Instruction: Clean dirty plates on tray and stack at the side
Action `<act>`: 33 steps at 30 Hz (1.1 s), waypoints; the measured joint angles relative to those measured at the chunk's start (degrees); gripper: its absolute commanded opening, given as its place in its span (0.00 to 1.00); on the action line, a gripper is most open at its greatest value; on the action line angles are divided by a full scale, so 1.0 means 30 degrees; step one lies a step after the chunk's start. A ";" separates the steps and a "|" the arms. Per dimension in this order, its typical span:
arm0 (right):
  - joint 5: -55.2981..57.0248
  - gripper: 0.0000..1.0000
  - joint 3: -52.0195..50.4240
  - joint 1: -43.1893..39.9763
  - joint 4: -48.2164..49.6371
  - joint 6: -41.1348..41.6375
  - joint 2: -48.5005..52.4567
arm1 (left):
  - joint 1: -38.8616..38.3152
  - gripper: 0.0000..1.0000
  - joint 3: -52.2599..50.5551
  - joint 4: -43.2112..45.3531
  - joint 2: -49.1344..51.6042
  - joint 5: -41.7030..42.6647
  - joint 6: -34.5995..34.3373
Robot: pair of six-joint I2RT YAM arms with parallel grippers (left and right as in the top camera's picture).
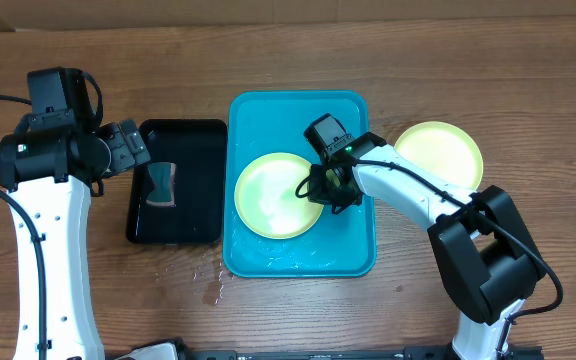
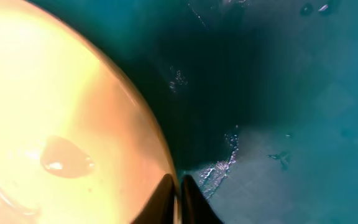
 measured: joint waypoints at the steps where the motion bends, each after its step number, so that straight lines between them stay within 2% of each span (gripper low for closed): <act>1: 0.0036 0.13 0.0000 0.0000 0.0044 0.0131 0.0000 | 0.0000 1.00 0.0000 -0.0007 0.0000 0.0000 0.0000; 8: 0.0058 0.07 0.0000 0.0000 0.0204 0.0248 0.0000 | 0.0000 1.00 0.0000 0.0000 0.0000 0.0000 0.0000; 16: 0.0051 0.07 0.0000 0.0000 0.0204 0.0248 0.0000 | 0.0000 1.00 0.0000 0.0000 0.0000 0.0000 0.0000; 18: 0.0051 0.04 0.0000 0.0000 0.0226 0.0255 0.0000 | 0.0000 1.00 0.0000 0.0000 0.0000 0.0000 0.0000; 29: -0.0321 0.04 0.0000 -0.0532 0.0299 0.0248 0.0000 | 0.0000 1.00 0.0000 0.0000 0.0000 0.0000 0.0000; 33: -0.0313 0.08 0.0000 -0.0590 0.0270 0.0270 0.0000 | 0.0000 1.00 0.0000 0.0000 0.0000 0.0000 0.0000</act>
